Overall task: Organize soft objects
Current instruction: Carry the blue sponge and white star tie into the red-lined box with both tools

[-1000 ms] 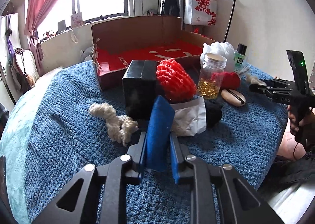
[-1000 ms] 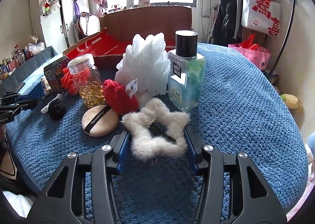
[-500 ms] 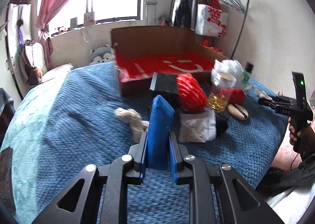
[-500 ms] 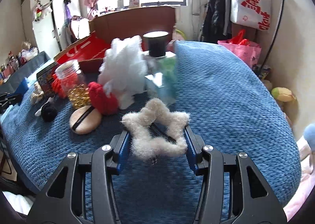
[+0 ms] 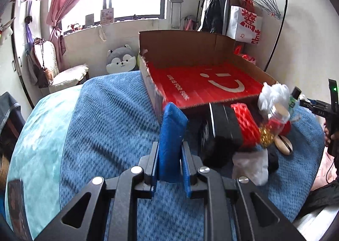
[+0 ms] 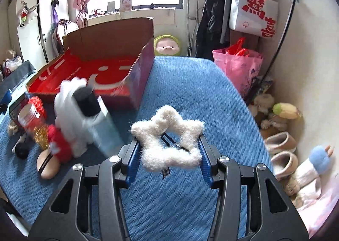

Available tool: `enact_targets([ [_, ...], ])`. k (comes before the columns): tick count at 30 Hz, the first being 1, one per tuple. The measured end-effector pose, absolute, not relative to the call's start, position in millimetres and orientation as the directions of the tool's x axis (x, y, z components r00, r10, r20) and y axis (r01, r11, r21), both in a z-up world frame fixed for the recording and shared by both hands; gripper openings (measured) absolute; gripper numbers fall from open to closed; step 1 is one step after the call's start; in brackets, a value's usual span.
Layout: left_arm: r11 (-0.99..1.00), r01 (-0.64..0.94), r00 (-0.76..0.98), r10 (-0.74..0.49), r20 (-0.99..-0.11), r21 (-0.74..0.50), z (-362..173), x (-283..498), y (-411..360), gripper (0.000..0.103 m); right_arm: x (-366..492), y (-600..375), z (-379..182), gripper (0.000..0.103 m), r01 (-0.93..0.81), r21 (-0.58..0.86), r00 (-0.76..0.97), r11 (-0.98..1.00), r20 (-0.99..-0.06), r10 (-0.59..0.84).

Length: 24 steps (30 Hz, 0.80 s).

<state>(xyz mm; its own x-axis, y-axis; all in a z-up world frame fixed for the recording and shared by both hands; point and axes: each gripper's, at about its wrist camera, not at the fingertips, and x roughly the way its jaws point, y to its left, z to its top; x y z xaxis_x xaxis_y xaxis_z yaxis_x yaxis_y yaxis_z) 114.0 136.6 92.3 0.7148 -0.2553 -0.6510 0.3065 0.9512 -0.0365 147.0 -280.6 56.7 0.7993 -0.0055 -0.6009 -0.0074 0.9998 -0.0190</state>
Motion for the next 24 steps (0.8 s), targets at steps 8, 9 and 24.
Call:
enact_targets([
  [8,0.935,0.355,0.699,-0.28,-0.657,-0.021,106,159,123,0.021,196,-285,83,0.046,-0.108,-0.019,0.793,0.994,-0.605,0.075],
  [9,0.931,0.364,0.696,-0.287,-0.658,-0.021,109,166,120,0.021,203,-283,85,0.046,-0.125,-0.02,0.79,0.992,-0.607,0.088],
  [24,0.867,0.498,0.6,-0.346,-0.721,-0.003,126,244,59,0.021,291,-231,118,0.046,-0.388,-0.042,0.695,0.921,-0.669,0.262],
])
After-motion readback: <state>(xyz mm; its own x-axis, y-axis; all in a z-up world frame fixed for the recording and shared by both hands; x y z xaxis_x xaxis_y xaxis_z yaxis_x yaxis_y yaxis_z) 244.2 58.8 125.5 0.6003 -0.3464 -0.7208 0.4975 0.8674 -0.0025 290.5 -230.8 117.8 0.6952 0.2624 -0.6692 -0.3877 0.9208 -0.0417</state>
